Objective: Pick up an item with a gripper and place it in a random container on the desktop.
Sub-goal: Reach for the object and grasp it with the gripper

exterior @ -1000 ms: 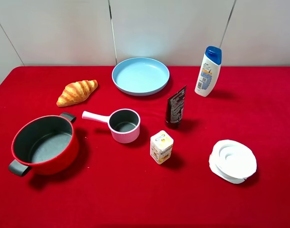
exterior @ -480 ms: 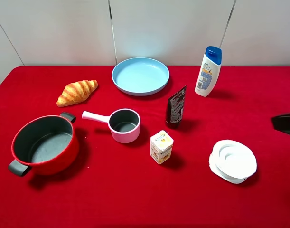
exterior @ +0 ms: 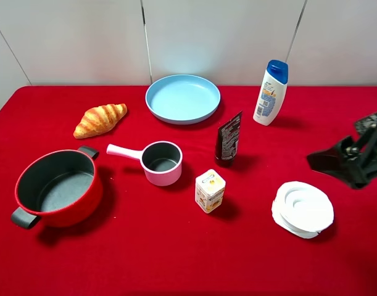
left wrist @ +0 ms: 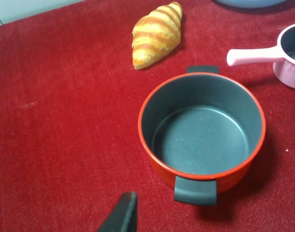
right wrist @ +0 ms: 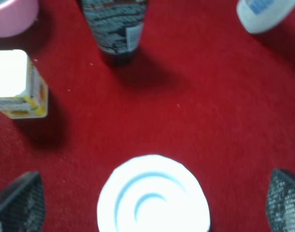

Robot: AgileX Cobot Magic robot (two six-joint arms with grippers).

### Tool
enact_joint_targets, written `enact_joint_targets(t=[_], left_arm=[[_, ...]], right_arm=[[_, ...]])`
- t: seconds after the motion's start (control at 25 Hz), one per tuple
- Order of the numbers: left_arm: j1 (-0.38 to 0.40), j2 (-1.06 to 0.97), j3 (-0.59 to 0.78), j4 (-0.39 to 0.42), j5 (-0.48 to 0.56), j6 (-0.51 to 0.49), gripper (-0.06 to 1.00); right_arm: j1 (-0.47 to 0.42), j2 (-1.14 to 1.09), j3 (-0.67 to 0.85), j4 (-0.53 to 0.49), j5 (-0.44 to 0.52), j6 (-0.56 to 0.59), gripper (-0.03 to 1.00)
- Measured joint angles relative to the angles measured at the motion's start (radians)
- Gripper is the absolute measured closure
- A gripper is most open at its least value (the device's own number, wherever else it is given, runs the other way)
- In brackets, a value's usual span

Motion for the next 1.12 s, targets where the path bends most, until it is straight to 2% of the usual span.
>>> enact_joint_targets(t=[0.28,0.56,0.88,1.12], left_arm=[[0.0,0.0,0.0,0.0,0.0,0.0,-0.05],[0.0,0.0,0.0,0.0,0.0,0.0,-0.05],[0.0,0.0,0.0,0.0,0.0,0.0,-0.05],[0.0,0.0,0.0,0.0,0.0,0.0,-0.05]], right_arm=[[0.126,0.08,-0.001,-0.011,-0.084,0.066,0.27],[0.225,0.199,-0.056,-0.012,-0.117,0.137,0.27],[0.287,0.34,-0.106,-0.01,-0.164,0.181,0.27],[0.293,0.425,-0.131,0.003,-0.171,0.221,0.27]])
